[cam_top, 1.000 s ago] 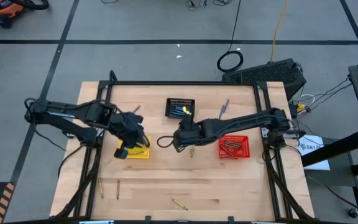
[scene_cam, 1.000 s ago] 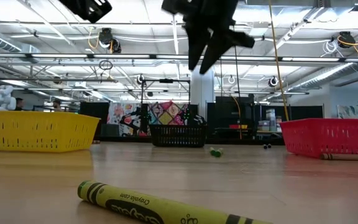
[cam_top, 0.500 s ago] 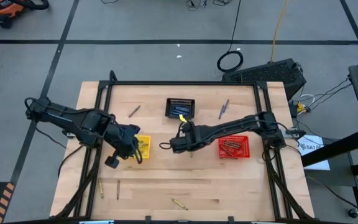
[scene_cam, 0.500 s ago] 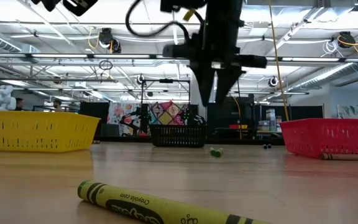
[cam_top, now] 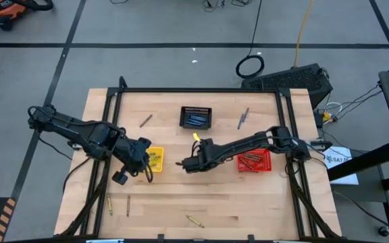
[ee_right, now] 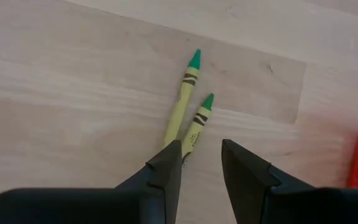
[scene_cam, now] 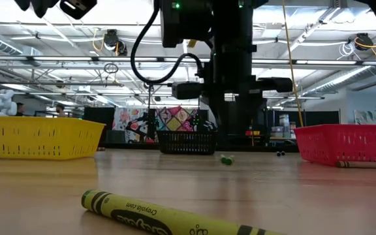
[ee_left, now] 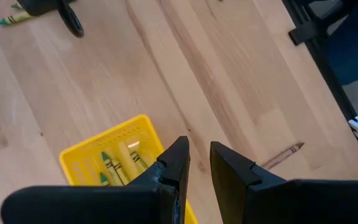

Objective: Sort crayons
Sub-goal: Put the green crayon into the yellow bin

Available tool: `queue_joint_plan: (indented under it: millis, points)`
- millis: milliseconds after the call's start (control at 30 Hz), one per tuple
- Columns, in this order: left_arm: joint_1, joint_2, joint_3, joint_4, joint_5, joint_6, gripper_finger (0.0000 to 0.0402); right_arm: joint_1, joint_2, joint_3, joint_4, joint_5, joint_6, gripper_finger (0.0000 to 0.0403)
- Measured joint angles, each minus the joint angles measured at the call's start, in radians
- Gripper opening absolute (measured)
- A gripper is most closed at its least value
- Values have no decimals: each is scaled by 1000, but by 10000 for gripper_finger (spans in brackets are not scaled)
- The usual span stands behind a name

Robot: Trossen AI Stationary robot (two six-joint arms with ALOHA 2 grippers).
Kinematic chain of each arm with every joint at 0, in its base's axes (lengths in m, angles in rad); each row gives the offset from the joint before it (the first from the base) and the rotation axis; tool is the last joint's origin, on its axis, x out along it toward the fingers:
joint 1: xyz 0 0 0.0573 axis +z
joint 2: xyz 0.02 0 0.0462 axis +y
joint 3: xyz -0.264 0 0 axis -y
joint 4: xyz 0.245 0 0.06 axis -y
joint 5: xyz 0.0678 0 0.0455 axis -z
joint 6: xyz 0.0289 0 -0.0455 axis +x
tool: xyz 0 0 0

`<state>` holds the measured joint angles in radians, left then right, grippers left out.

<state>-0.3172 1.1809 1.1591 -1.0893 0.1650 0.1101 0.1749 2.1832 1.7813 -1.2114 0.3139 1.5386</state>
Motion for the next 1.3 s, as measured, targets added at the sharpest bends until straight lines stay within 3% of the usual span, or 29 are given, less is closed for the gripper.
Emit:
queue_joint_plan:
  millis: [900,1300]
  points:
    - [0,0,-1,2,0,1,68,11,41,-1,8,25,84,102]
    - [0,0,-1,2,0,1,68,19,40,-62,70,18,126,102]
